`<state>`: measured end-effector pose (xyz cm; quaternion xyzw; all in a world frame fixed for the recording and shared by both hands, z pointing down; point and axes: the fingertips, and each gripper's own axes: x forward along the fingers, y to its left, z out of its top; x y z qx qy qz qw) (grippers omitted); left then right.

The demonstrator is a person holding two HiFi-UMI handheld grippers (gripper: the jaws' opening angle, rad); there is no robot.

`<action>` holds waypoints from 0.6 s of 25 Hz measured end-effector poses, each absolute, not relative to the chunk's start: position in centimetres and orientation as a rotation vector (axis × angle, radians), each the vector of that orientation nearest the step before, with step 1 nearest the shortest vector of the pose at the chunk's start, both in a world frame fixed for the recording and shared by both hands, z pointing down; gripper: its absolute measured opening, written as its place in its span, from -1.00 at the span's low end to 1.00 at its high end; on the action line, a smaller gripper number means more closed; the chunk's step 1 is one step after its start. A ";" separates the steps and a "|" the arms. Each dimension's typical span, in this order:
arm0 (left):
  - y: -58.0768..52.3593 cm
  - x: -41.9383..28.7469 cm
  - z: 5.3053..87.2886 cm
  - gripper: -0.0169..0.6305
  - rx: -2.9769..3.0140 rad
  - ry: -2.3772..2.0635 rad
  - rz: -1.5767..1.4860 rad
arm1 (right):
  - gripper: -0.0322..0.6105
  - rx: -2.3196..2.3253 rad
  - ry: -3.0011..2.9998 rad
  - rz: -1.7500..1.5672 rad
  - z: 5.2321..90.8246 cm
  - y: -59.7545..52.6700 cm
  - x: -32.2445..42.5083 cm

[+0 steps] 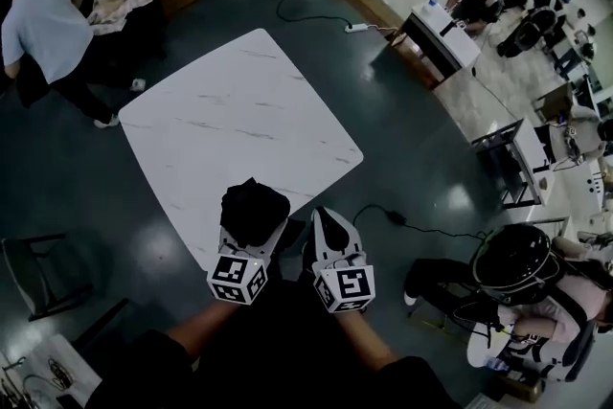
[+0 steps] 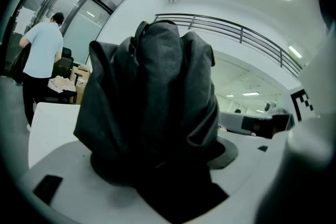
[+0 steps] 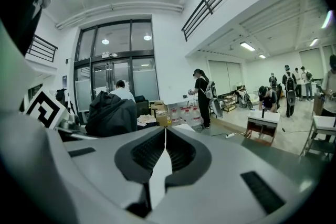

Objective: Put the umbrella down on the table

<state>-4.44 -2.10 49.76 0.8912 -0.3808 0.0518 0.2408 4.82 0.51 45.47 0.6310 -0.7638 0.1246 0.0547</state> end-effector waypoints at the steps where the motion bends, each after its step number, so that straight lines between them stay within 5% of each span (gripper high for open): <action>1: -2.7 -4.1 49.9 0.13 2.432 -1.046 0.149 | -0.85 1.909 -2.327 0.389 45.7 -0.2 5.1; 15: -16.5 3.9 53.5 0.13 2.270 -1.209 0.234 | -0.85 1.671 -2.508 0.408 47.8 -15.3 12.2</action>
